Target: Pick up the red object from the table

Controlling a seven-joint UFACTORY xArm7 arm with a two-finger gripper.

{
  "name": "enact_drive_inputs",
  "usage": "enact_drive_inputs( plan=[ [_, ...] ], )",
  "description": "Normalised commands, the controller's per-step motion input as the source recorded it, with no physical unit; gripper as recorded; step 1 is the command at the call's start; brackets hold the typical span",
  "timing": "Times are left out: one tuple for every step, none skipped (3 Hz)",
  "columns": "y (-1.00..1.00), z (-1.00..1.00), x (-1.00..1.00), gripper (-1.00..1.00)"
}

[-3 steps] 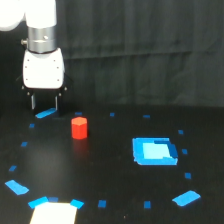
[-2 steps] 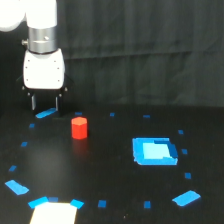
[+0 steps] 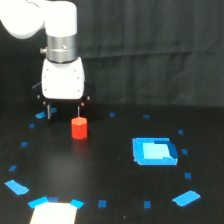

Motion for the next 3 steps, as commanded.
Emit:
enact_drive_inputs(
  plan=[
    [-0.35,0.01,-0.04,-1.0],
    [-0.46,0.7,0.09,-1.0],
    [-0.3,-0.19,-0.28,-1.0]
  ],
)
